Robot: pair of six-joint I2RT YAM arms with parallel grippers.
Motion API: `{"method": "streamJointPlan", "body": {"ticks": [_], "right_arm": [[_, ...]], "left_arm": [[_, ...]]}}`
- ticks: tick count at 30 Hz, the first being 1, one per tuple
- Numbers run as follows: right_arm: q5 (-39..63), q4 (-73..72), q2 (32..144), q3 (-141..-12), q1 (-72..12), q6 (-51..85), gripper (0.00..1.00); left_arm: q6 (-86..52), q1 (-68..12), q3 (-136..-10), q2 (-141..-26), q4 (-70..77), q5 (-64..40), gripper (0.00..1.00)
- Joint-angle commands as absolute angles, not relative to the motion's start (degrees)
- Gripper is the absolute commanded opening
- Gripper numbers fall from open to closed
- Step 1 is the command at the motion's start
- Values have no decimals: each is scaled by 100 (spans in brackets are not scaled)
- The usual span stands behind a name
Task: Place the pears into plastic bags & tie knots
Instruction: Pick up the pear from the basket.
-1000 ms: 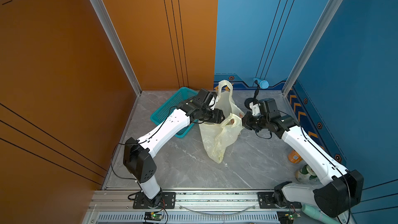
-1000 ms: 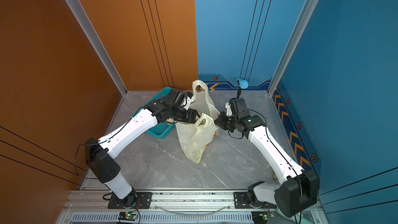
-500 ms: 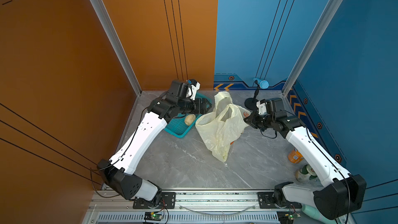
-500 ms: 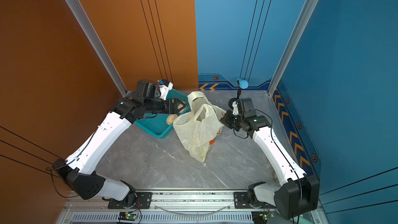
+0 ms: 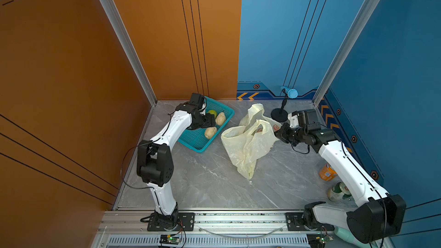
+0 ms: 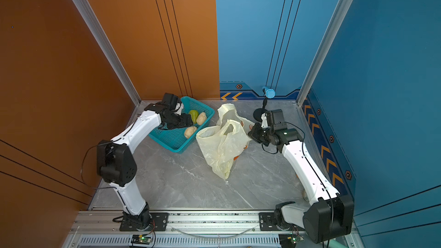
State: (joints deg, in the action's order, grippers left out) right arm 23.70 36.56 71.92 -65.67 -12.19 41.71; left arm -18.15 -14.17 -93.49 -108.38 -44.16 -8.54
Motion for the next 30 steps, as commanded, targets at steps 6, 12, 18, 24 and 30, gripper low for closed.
{"method": "streamJointPlan", "body": {"ticks": [6,12,18,24,30], "right_arm": [[2285,3771,7046,-6521,-1236,4087,0],[2277,3746,7088,-6559,-1286,4110,0],[2268,3718,7120,-6613,-1337,4128,0],[2285,3687,7174,-6638,-1372,4121,0],[2291,3657,7209,-6672,-1412,4125,0]], "left_arm": [[-1350,-1307,-10092,-12023,-4806,-769,83],[-1280,-1301,-10384,-12311,-4790,-676,71],[-1253,-1259,-10316,-12073,-4791,-651,51],[-1248,-1244,-10023,-11378,-4793,-588,36],[-1395,-1250,-9635,-10306,-4792,-699,34]]}}
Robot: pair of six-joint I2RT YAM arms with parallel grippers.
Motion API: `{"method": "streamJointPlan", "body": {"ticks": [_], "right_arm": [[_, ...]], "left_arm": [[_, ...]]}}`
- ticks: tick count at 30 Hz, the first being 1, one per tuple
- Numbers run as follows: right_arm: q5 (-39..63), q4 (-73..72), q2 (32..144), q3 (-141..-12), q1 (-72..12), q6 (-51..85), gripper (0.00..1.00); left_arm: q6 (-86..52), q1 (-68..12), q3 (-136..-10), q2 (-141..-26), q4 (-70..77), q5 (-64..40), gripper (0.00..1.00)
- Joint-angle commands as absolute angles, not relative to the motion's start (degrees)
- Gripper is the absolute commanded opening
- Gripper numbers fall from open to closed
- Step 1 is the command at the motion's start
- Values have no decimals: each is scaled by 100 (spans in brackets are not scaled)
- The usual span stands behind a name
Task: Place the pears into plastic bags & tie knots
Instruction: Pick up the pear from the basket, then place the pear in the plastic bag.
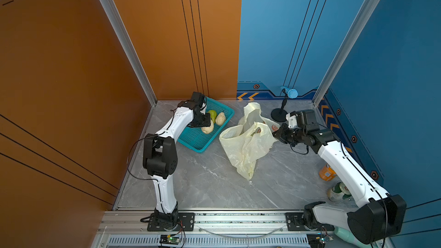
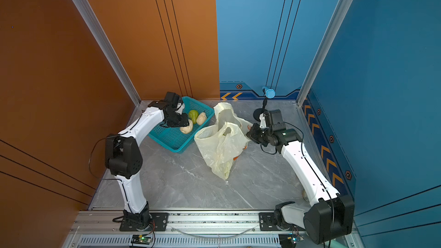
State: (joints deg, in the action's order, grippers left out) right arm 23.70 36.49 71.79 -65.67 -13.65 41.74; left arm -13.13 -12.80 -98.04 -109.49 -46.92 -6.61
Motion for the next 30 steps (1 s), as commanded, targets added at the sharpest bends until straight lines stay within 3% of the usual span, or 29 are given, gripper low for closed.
{"method": "streamJointPlan", "body": {"ticks": [1,8,15,24,30], "right_arm": [[2294,3641,7214,-6679,-1416,4136,0],[2378,3550,7329,-6765,-1490,4199,0],[2381,3533,7369,-6855,-1554,4202,0],[2450,3533,7422,-6895,-1694,4195,0],[2513,3524,7402,-6841,-1731,4184,0]], "left_arm": [[-1454,-1257,-9578,-10083,-4783,-825,34],[-1669,-1542,-8912,-8543,-4223,-2257,31],[-1801,-2196,-8397,-7920,-4245,-2738,27],[-1622,-3199,-8865,-8436,-4102,-2472,27],[-1679,-3280,-9378,-8885,-3999,-1279,24]]}}
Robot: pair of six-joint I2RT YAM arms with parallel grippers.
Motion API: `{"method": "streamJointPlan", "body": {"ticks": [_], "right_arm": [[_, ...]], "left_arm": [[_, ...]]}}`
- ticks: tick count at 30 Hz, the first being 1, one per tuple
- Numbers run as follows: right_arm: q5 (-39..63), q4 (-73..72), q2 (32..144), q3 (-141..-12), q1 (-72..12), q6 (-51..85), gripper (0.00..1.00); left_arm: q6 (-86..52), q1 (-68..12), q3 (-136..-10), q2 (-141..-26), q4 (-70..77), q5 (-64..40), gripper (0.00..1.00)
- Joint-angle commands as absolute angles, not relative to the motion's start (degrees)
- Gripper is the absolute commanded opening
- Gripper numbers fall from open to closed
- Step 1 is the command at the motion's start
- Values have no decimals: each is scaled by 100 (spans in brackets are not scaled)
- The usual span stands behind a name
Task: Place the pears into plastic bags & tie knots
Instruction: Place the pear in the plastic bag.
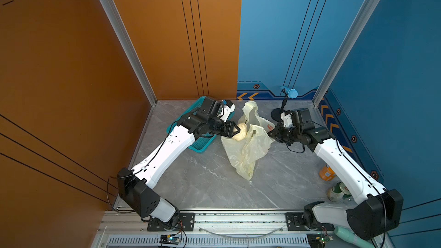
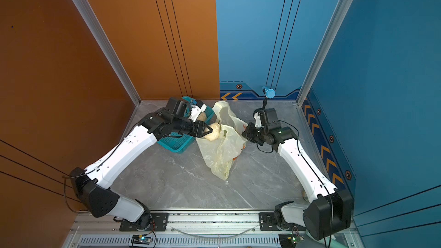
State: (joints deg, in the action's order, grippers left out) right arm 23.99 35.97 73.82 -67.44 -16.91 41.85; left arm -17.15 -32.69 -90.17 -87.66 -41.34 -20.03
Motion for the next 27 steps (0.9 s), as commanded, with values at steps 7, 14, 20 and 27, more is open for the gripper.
{"method": "streamJointPlan", "body": {"ticks": [7,14,20,27], "right_arm": [[2559,3508,7430,-6845,-1759,4157,0],[2514,3481,7453,-6838,-1749,4156,0],[2448,3539,7425,-6792,-1560,4114,0],[2408,3681,7286,-6715,-1259,4003,0]], "left_arm": [[-1782,-3413,-9996,-9516,-3986,-952,23],[-1549,-3820,-9924,-9892,-4004,-1896,28],[-1229,-3909,-9315,-9364,-4068,-2342,51],[-1243,-3428,-9088,-8503,-4061,-2452,63]]}}
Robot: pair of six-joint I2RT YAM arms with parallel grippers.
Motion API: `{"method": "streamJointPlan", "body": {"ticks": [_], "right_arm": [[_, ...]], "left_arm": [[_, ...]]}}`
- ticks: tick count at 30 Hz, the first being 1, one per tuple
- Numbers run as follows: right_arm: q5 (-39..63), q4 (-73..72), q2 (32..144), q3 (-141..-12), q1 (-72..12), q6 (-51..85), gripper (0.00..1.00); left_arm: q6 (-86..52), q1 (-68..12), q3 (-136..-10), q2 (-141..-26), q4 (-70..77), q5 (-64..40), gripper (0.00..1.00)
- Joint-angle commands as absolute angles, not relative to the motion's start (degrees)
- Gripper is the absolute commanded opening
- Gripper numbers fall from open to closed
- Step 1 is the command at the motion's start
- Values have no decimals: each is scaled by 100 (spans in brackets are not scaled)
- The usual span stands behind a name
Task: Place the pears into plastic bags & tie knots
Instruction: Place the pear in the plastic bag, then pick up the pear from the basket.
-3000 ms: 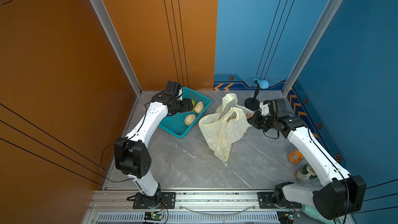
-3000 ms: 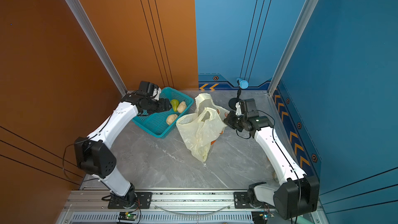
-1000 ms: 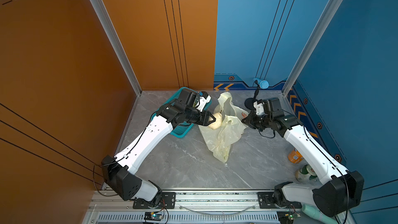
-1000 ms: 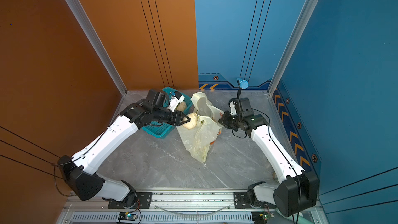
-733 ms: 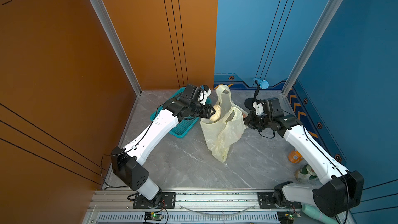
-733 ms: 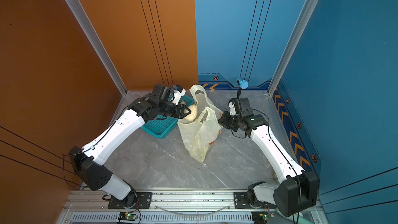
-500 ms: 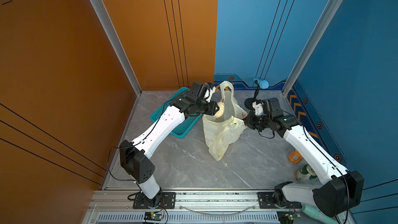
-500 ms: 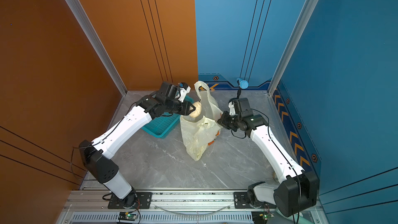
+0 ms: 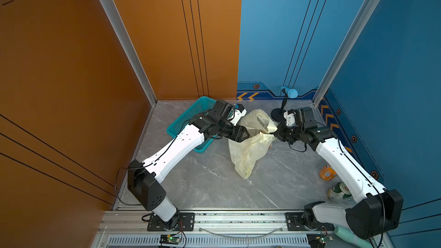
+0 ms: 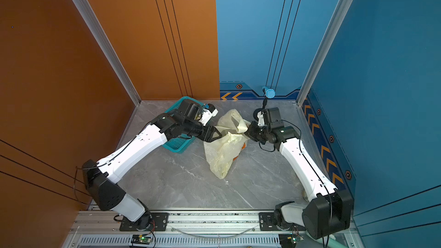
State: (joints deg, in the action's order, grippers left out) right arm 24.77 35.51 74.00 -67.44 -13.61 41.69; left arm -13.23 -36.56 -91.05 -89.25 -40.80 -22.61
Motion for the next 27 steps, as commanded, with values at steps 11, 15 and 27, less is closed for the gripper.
{"method": "streamJointPlan", "body": {"ticks": [11,15,27], "right_arm": [[2373,3831,7239,-6679,-933,3827,0],[2409,3858,7277,-6687,-827,3777,0],[2470,3824,7427,-6808,-875,3805,0]], "left_arm": [[-1894,-2172,-9058,-8899,-3922,-1260,66],[-1667,-2020,-9371,-9787,-4076,-862,68],[-1387,-1819,-10973,-12272,-4011,-447,85]]}}
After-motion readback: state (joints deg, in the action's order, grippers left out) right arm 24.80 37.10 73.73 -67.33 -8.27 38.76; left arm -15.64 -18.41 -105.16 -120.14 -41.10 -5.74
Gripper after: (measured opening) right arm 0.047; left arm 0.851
